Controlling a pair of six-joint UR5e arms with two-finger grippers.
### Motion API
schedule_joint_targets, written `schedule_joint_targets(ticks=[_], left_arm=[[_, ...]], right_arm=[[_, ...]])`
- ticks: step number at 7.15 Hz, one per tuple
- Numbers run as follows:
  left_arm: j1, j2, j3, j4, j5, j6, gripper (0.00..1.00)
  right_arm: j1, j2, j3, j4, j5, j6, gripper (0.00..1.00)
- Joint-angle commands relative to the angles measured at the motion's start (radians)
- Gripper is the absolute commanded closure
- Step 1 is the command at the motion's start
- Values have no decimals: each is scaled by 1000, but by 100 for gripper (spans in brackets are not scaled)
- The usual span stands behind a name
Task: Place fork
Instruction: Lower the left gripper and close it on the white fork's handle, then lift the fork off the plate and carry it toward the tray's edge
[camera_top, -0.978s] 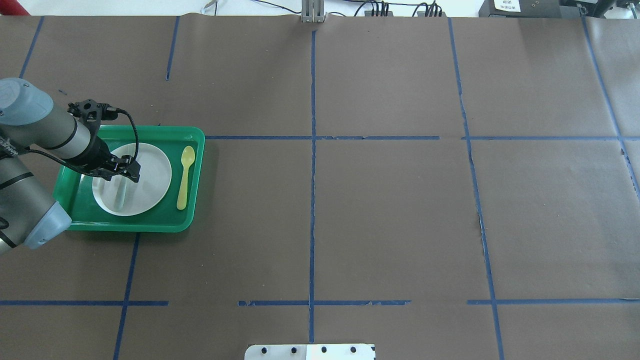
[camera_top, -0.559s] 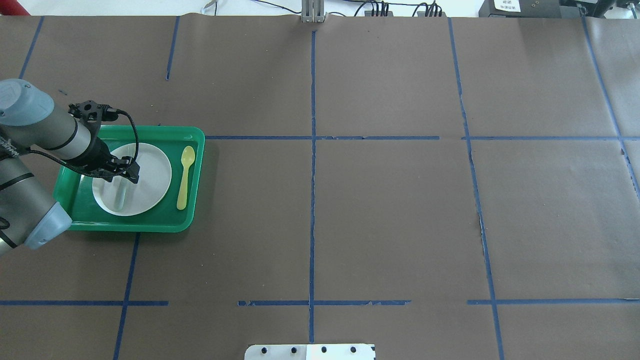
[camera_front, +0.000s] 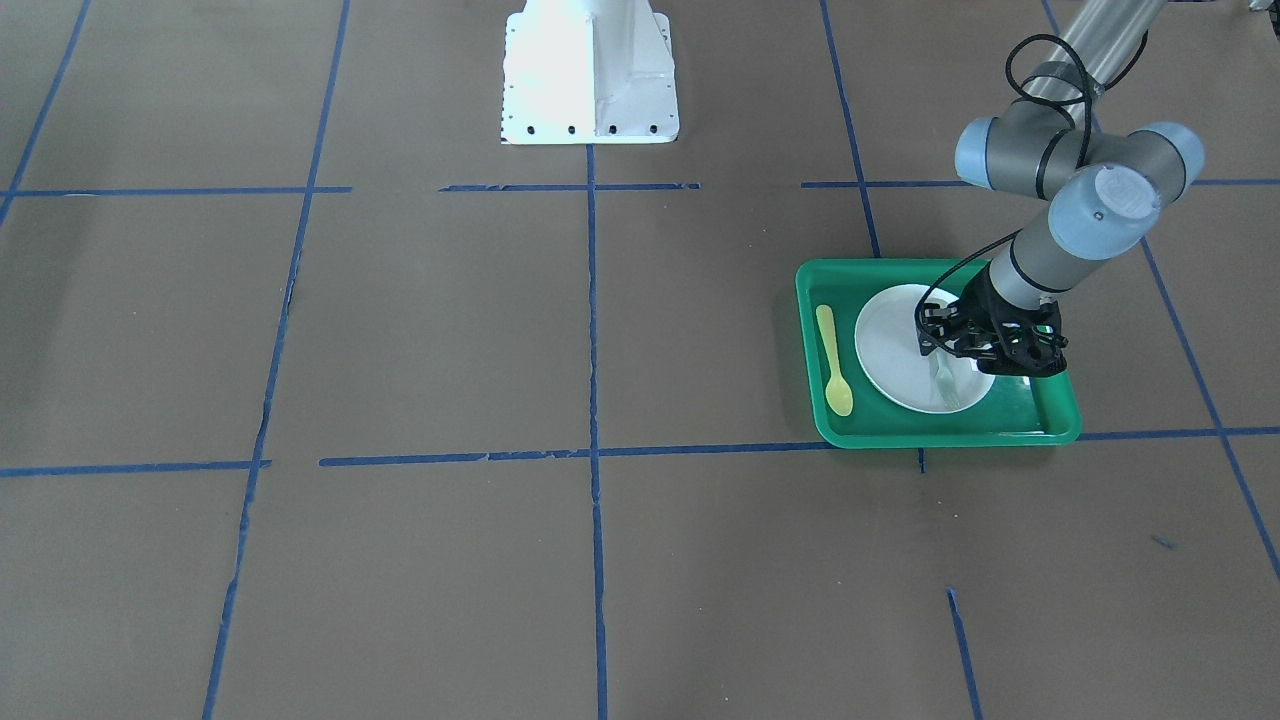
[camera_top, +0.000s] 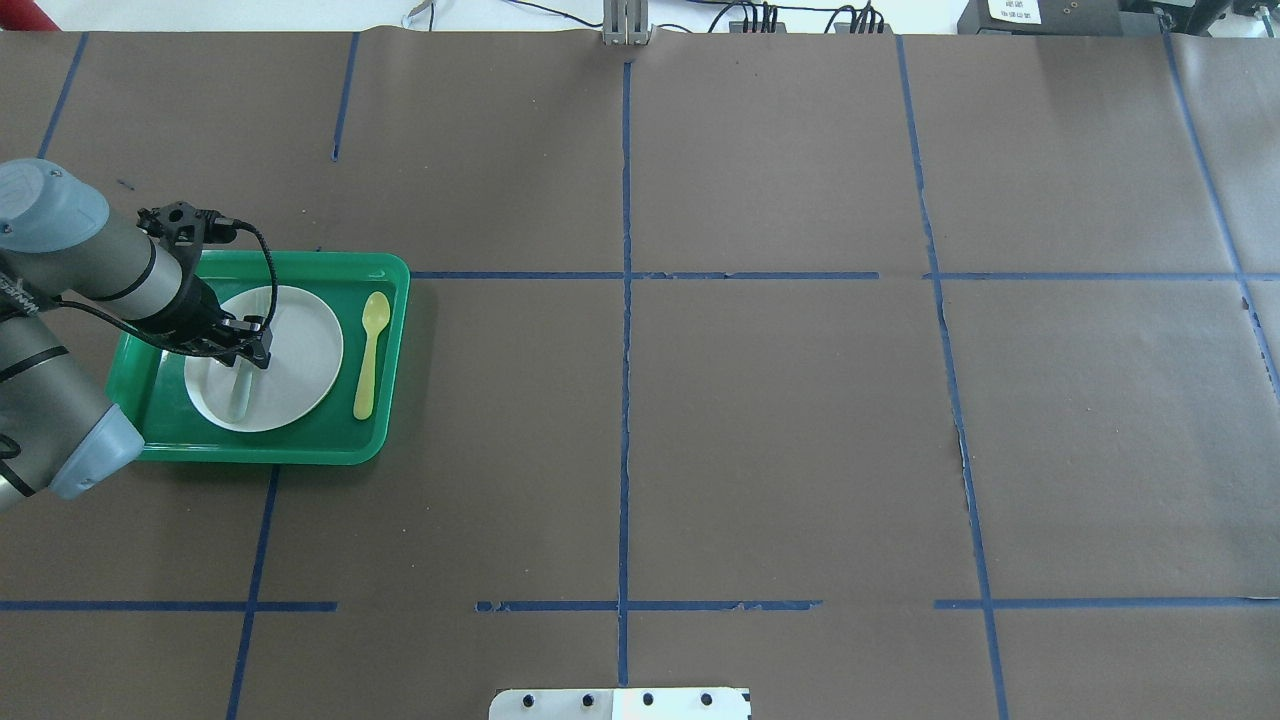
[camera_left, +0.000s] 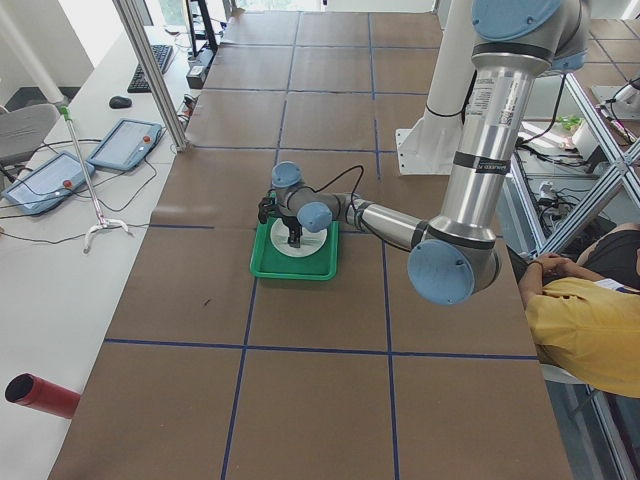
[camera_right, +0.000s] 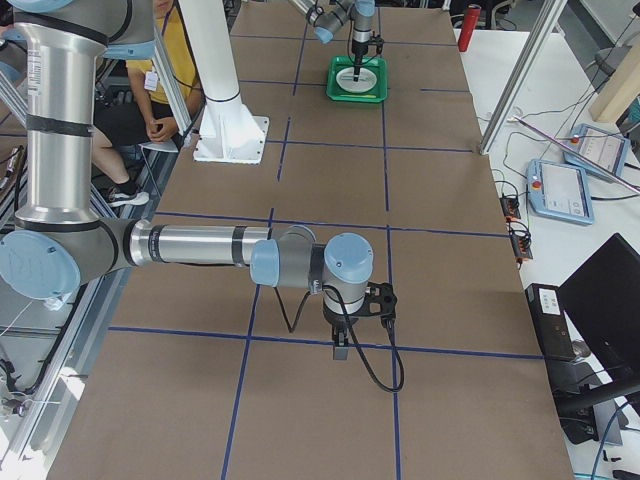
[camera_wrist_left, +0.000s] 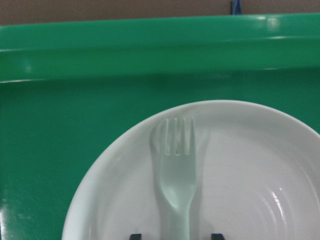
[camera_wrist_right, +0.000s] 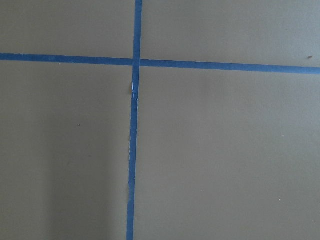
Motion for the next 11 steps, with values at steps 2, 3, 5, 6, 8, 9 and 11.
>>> schedule_joint_targets(ticks=[2,3,5,6,8,9,11], left_arm=[[1,1,-14,8,-2,0,99],[1,1,-12,9,-29,0,100],[-11,13,-105,21,-72,-31,100],[-37,47,-148,41,-72,-66,100],[-121,214,-201,5,-72,-11,100],[-128,259,-186,-47,-65,103,100],[-117,181,-123,-45,-58,28,100]], right_arm=[[0,0,0,0,0,0,0],[0,0,0,0,0,0,0],[0,0,0,0,0,-1,0],[0,0,0,0,0,0,0],[0,0,0,0,0,0,0],[0,0,0,0,0,-1,0],[0,0,0,0,0,0,0]])
